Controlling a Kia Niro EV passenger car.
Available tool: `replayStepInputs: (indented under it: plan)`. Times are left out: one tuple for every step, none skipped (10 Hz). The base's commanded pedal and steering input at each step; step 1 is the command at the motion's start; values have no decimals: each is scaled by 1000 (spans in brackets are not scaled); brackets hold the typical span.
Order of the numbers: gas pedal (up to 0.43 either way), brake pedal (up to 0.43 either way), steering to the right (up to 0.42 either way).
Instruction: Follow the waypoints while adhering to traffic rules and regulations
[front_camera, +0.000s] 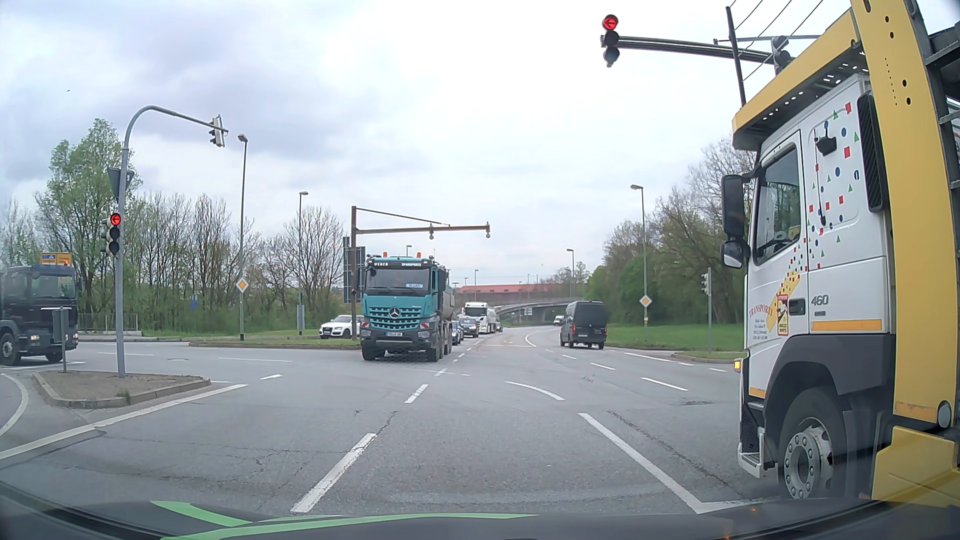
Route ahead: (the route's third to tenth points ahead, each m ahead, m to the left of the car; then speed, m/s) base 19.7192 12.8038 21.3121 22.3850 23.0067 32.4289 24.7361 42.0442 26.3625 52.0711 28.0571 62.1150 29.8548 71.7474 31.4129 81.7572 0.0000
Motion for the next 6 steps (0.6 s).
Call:
replayStepInputs:
  plan:
    - [0,311,7]
    - [0,311,7]
    - [0,311,7]
    - [0,311,8]
    - [0,311,8]
    - [0,311,8]
